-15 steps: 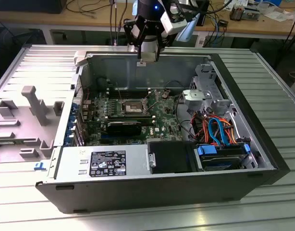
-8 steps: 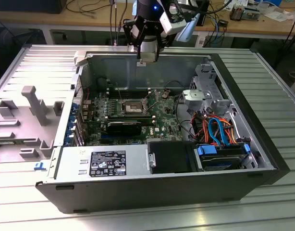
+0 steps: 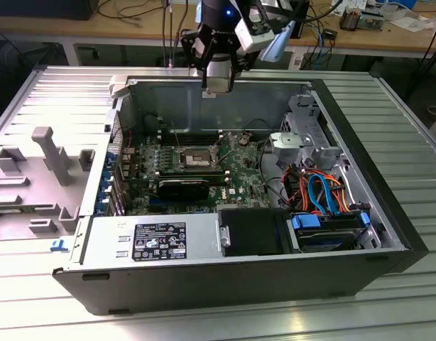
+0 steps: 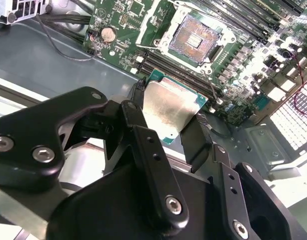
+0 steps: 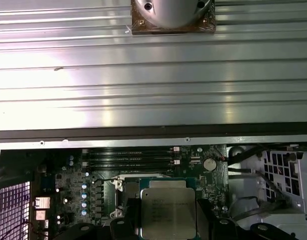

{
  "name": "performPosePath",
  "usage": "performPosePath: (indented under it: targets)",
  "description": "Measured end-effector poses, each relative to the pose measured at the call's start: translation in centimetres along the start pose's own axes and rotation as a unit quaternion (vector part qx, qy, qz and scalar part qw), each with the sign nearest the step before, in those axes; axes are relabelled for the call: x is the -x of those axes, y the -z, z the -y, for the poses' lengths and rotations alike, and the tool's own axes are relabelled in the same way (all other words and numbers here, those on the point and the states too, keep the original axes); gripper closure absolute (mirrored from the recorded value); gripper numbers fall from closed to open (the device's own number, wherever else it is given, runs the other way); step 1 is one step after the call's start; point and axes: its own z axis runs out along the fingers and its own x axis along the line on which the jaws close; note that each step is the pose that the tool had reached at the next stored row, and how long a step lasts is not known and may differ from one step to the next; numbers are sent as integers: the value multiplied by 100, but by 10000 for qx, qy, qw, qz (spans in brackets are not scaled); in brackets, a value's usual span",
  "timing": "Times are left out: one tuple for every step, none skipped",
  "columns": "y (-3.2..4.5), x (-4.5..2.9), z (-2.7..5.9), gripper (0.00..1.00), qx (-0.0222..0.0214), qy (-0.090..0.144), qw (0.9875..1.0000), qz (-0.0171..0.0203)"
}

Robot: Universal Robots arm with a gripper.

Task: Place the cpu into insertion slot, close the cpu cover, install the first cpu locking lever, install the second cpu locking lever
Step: 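Place the cpu into insertion slot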

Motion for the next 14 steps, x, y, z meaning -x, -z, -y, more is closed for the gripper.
performPosePath:
  targets:
    - [-2, -9, 7, 46, 0, 0, 10000, 0]
    - [-4, -10, 11, 46, 0, 1, 10000, 0]
    - [-5, -12, 12, 46, -1, 1, 10000, 0]
    - [-9, -15, 16, 46, -1, 0, 10000, -1]
    - [-11, -15, 17, 46, -1, 0, 10000, -1]
    - [-14, -16, 18, 46, -1, 0, 10000, 0]
    - [-15, -16, 18, 46, -1, 0, 10000, 0]
    - [-18, -16, 20, 46, -1, -1, 10000, 0]
    - [-19, -17, 21, 46, -1, -1, 10000, 0]
    - [-21, -17, 22, 46, -1, 0, 10000, 0]
    - [-25, -19, 23, 46, -1, 0, 10000, 0]
    - [-27, -19, 24, 46, 0, 0, 10000, 0]
    - [-28, -20, 25, 46, 0, 0, 10000, 0]
    - [-31, -20, 26, 46, -1, 0, 10000, 0]
